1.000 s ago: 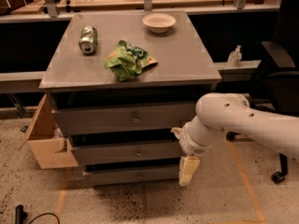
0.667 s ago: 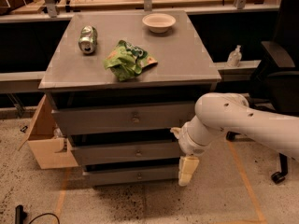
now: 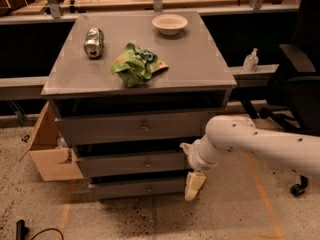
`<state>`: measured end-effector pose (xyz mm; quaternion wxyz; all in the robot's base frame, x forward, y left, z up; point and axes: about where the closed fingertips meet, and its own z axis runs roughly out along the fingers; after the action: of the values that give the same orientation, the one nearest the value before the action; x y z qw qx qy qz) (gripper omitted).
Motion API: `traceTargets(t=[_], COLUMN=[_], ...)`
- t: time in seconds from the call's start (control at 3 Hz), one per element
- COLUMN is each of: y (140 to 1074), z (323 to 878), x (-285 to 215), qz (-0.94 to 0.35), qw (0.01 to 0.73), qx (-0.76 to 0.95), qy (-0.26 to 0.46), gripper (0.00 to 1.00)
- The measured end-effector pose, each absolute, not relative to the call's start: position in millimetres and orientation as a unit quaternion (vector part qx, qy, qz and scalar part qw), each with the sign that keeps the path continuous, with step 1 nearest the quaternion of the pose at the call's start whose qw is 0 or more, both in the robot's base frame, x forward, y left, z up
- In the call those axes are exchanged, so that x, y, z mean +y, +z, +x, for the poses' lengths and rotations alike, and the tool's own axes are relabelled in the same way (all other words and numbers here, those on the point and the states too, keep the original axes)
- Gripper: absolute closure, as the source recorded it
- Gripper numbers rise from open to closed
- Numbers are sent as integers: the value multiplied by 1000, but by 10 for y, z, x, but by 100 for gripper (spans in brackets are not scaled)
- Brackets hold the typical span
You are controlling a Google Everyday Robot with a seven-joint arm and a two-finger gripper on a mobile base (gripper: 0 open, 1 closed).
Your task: Open middle drawer
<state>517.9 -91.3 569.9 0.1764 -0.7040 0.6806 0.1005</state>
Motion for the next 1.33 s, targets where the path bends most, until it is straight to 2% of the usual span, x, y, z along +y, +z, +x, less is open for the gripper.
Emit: traceTargets(t=[0.67,1.33], y=[4892,4578], z=[5700,5999], x=[-890,-1002], qz=[-719,-721], qw=[194,185], qx=[664,667], qy=[55,25], gripper=[0,0])
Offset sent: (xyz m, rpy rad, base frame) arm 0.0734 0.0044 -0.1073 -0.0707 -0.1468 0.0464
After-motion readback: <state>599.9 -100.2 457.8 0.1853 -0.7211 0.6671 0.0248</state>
